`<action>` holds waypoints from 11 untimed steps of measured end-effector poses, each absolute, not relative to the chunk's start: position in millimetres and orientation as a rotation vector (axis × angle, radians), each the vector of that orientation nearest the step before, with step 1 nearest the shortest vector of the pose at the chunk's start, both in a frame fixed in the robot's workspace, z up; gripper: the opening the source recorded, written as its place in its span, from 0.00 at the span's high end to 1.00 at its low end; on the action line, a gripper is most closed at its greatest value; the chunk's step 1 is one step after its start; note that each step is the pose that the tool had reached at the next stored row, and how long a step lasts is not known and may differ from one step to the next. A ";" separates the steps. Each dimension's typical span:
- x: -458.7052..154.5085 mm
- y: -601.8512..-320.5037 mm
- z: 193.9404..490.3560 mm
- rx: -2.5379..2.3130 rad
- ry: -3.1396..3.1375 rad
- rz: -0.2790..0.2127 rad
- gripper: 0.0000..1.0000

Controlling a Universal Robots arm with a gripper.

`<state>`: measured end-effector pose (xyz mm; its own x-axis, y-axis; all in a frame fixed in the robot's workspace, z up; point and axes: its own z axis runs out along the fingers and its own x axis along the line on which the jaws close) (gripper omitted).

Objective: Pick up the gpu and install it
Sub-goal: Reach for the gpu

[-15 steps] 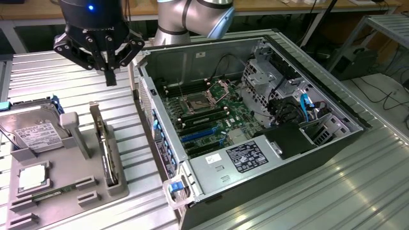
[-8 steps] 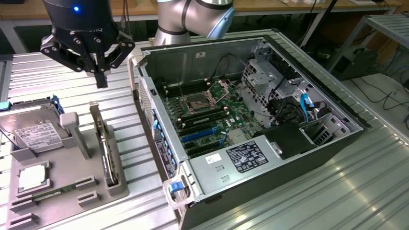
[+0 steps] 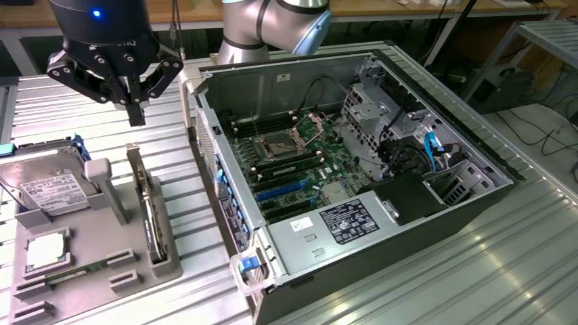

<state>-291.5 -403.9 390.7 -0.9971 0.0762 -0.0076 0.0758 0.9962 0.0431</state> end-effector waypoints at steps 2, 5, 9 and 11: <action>-291.6 -403.9 390.7 0.119 3.129 0.067 0.89; -291.6 -403.9 390.7 0.119 3.129 0.067 0.89; -291.9 -404.2 390.7 0.119 3.129 0.067 0.89; -293.5 -405.6 390.3 0.115 3.129 0.067 0.89</action>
